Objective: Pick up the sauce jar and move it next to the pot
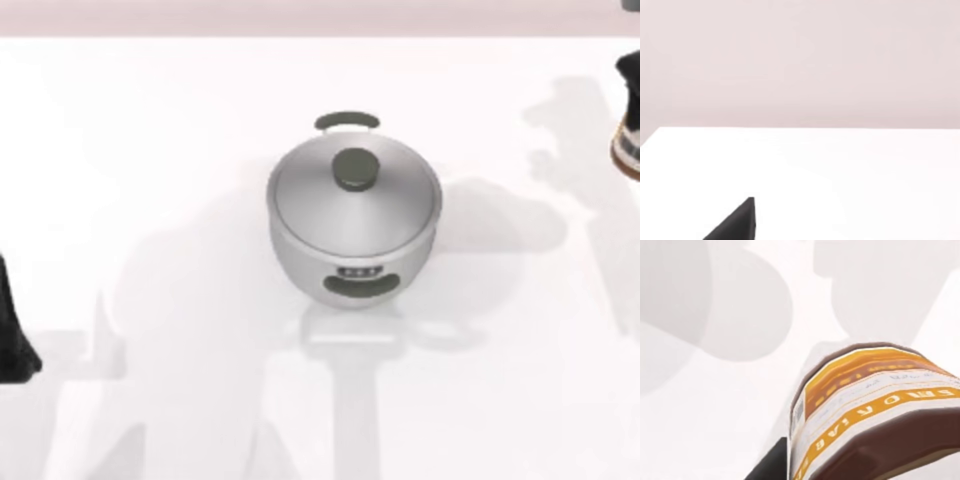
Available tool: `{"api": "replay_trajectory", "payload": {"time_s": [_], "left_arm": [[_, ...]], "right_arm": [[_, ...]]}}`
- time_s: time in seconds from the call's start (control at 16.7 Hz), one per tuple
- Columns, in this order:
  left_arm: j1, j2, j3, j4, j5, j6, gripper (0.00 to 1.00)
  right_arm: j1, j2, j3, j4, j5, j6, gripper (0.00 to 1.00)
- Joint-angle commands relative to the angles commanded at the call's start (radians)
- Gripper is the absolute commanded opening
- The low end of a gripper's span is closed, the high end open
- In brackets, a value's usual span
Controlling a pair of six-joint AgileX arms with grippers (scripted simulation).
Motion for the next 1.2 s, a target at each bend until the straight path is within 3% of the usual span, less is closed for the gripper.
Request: {"api": "replay_trajectory", "payload": {"time_s": [0.24, 0.78, 1.2], "left_arm": [[0.000, 0.000, 0.000, 0.000, 0.000, 0.000, 1.00], [0.000, 0.000, 0.000, 0.000, 0.000, 0.000, 1.00], [0.000, 0.000, 0.000, 0.000, 0.000, 0.000, 1.00]], "right_arm": [[0.048, -0.014, -0.046, 0.043, 0.024, 0.109, 0.00], [0.262, -0.066, -0.274, 0.218, 0.129, 0.674, 0.00], [0.290, -0.071, -0.307, 0.244, 0.142, 0.739, 0.00]]}}
